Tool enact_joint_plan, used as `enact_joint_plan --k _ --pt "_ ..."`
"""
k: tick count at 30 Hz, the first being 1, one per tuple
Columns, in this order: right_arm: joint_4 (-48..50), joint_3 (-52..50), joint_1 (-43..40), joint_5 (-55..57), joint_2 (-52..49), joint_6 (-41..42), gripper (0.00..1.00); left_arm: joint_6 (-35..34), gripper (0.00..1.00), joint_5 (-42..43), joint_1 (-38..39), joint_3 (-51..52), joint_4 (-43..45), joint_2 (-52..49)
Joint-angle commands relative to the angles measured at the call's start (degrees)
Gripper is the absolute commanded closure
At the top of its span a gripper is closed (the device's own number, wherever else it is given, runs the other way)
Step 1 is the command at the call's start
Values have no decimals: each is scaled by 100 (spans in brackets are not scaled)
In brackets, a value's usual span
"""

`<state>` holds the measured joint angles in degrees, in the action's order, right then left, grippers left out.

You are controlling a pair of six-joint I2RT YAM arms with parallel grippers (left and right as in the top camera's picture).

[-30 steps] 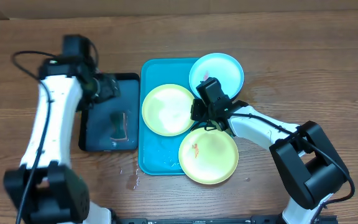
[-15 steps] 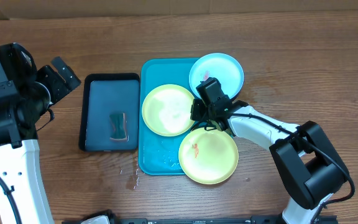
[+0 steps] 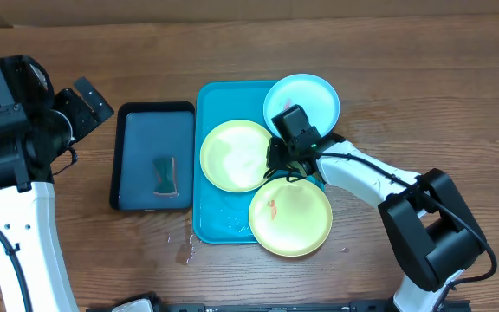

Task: Clean dirty plates on tray and stack at the side
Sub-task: 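Lift the scrubbed yellow plate with the right gripper and tilt it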

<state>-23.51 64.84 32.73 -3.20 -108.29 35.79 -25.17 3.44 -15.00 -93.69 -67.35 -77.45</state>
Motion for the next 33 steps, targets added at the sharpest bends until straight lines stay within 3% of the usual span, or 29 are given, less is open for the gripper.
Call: enact_joint_plan --k 1,16,33 --pt "-160 385 4 -33 -37 24 96 -59 0 61 2 -33 7 -59" --pt "-2660 2857 4 -31 -37 -24 96 -59 0 61 2 -31 7 -66" --pt "-1443 3204 496 66 -409 -42 96 -59 0 61 2 -33 7 -66"
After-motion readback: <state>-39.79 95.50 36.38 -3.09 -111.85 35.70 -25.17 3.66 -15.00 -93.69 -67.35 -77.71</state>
